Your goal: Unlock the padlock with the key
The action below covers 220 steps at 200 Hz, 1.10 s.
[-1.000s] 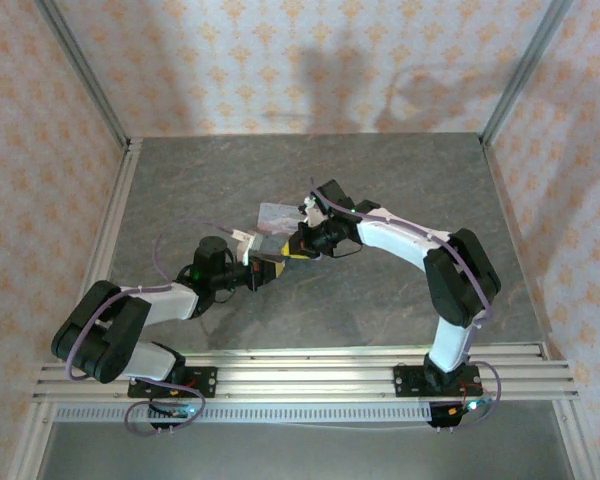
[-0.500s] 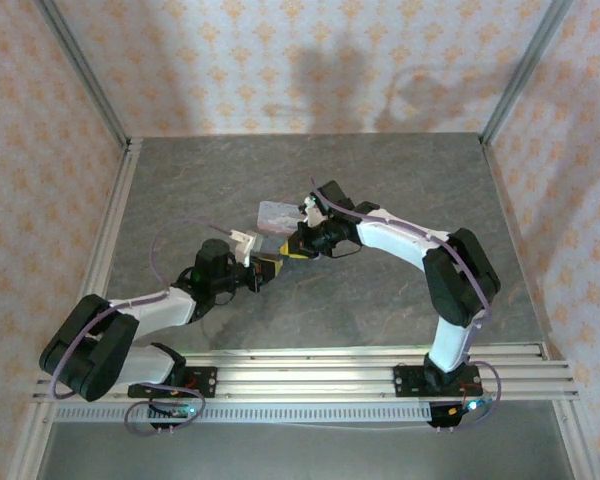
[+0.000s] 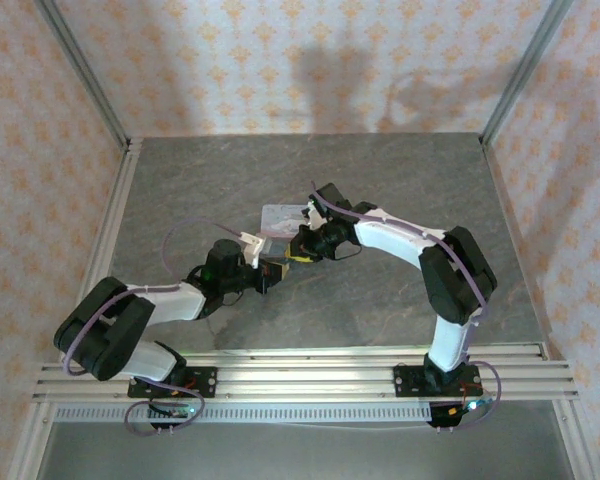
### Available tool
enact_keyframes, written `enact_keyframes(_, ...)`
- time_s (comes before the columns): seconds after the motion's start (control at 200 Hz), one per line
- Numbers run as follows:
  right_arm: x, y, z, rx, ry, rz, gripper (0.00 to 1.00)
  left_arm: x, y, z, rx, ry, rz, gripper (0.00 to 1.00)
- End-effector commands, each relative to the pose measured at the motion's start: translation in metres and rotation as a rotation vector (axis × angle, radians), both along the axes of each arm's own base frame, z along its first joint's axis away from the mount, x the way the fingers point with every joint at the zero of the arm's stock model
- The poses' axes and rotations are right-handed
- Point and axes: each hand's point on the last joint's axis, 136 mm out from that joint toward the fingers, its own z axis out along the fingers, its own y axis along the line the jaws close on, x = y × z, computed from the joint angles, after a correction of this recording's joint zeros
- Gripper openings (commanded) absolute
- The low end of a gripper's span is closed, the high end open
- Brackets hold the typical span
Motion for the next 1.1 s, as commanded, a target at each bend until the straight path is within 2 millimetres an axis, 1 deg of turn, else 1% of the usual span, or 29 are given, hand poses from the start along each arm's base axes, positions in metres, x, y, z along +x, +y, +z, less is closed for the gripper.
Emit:
enact_keyframes(0.0, -0.011, -0.015, -0.017, -0.087, 0.021, -0.035, 0.30, 0.018, -0.011, 0.032, -0.041, -0.137, 0.000, 0.00)
enact_keyframes(0.07, -0.010, -0.017, -0.019, -0.085, 0.014, -0.059, 0.39, 0.014, -0.010, 0.023, -0.013, -0.125, -0.007, 0.00)
enact_keyframes(0.2, -0.006, -0.019, -0.017, -0.076, -0.014, -0.103, 0.46, 0.009, -0.009, 0.009, 0.016, -0.102, -0.017, 0.00)
enact_keyframes(0.35, -0.004, -0.022, -0.013, -0.086, -0.048, -0.151, 0.50, 0.008, -0.010, -0.003, 0.034, -0.081, -0.022, 0.00)
enact_keyframes(0.45, -0.002, -0.022, -0.009, -0.063, -0.062, -0.203, 0.52, 0.007, -0.012, -0.010, 0.044, -0.068, -0.029, 0.00)
enact_keyframes(0.5, -0.002, -0.024, -0.006, -0.055, -0.074, -0.237, 0.53, 0.007, -0.012, -0.013, 0.046, -0.062, -0.028, 0.00)
enact_keyframes(0.601, 0.000, -0.034, -0.005, -0.065, -0.089, -0.333, 0.53, 0.005, -0.015, -0.018, 0.053, -0.055, -0.032, 0.00)
enact_keyframes(0.726, -0.005, -0.042, -0.011, -0.055, -0.079, -0.451, 0.53, 0.003, -0.016, -0.024, 0.065, -0.046, -0.031, 0.00)
enact_keyframes(0.866, -0.010, -0.040, -0.015, -0.025, -0.101, -0.506, 0.52, 0.000, -0.017, -0.026, 0.064, -0.043, -0.034, 0.00)
enact_keyframes(0.986, -0.010, -0.032, -0.015, 0.015, -0.126, -0.522, 0.53, -0.002, -0.018, -0.026, 0.063, -0.042, -0.035, 0.00)
enact_keyframes(1.096, -0.010, -0.029, -0.020, 0.024, -0.130, -0.529, 0.53, -0.002, -0.018, -0.025, 0.061, -0.044, -0.034, 0.00)
